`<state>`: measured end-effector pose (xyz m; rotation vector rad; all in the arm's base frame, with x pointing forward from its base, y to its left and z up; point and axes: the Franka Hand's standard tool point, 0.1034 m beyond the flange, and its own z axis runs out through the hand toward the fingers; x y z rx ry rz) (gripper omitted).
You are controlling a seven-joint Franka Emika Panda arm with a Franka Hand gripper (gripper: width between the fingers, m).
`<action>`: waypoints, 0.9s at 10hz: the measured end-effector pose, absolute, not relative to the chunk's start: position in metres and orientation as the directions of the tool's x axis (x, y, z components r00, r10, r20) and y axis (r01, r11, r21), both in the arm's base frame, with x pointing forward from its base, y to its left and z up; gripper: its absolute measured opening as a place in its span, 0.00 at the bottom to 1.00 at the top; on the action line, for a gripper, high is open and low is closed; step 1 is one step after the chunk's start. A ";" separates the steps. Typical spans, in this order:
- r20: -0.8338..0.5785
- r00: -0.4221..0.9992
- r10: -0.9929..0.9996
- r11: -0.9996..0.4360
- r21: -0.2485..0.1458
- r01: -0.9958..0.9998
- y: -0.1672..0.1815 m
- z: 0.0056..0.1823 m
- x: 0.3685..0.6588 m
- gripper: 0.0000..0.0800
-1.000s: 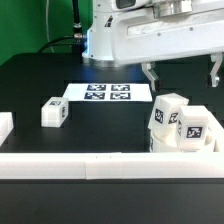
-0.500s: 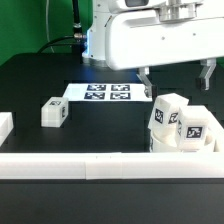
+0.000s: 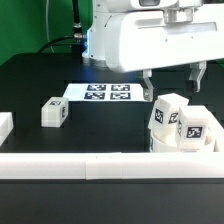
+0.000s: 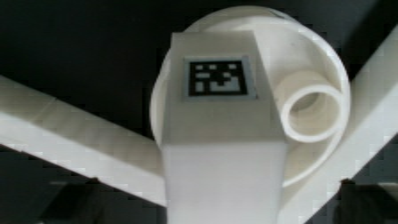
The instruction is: Assemble stool
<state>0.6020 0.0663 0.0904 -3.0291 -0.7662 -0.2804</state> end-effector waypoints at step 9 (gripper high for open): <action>0.168 0.876 0.452 -0.891 0.047 0.451 0.062 0.077 0.596 0.50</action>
Offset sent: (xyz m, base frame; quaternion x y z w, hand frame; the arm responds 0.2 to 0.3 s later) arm -0.0079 0.0014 -0.0066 -0.0052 0.0076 0.0003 1.0000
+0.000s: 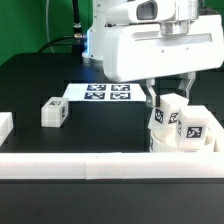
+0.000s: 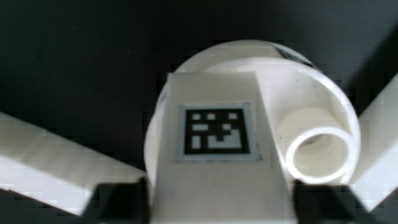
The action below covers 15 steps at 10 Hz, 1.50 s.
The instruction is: Assemble stool
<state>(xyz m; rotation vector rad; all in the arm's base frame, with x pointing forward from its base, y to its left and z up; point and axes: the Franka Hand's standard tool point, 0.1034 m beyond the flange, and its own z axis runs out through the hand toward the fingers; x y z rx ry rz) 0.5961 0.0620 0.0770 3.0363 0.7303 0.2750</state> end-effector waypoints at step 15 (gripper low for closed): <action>0.100 0.746 -0.659 -0.752 -0.120 -0.648 0.066 0.076 0.590 0.42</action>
Offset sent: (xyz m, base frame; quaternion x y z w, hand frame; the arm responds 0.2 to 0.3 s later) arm 0.0000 0.0000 0.0000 0.0000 0.0000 0.1938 0.9810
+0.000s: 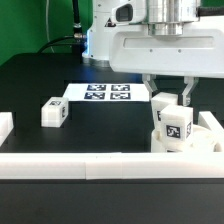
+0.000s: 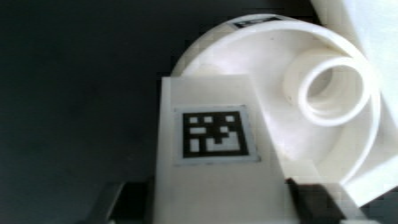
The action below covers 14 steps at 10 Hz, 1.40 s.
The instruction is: Assemble stool
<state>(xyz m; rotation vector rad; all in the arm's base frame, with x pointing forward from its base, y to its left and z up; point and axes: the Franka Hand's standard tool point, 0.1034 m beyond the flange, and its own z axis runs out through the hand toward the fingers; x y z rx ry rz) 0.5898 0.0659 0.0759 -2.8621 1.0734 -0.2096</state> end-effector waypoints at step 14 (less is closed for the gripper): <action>-0.185 -0.336 -0.923 0.363 -0.137 -0.922 0.065 0.074 0.579 0.42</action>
Offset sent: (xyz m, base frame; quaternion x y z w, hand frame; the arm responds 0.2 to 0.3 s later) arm -0.0081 0.0034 -0.0016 -0.0039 -0.0282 0.3292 0.9438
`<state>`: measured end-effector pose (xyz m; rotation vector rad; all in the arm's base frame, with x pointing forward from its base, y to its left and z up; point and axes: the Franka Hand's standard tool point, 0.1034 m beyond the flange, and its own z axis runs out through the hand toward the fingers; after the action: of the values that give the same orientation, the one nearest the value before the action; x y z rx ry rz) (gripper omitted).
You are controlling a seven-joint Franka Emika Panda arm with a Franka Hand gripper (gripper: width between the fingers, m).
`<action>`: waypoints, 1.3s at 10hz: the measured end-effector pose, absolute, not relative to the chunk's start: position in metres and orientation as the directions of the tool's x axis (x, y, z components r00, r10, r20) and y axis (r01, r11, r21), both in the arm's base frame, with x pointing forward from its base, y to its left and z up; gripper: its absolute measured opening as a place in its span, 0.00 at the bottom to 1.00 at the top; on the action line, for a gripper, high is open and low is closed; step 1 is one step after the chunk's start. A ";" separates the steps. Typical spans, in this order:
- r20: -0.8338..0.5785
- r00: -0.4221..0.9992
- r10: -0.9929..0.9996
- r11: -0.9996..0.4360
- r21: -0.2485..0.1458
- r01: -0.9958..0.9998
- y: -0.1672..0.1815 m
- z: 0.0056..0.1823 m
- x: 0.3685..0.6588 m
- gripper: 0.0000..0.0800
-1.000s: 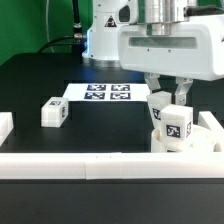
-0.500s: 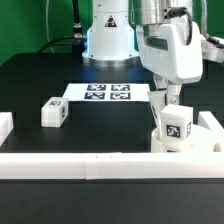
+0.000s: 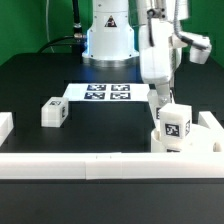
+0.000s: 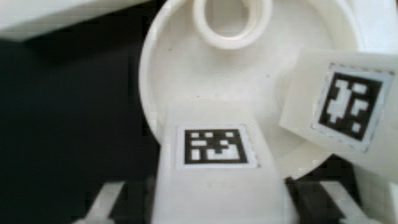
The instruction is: Assemble stool
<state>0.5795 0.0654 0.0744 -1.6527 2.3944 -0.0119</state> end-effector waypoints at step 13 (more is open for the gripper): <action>-0.322 -0.756 -0.570 0.805 -0.036 -0.592 0.076 0.076 0.577 0.70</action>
Offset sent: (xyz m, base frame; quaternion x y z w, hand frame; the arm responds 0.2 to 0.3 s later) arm 0.0000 0.0000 0.0000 0.0000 0.0000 0.1938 0.9810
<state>0.5770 0.0759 0.0755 -0.8866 2.6746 0.0976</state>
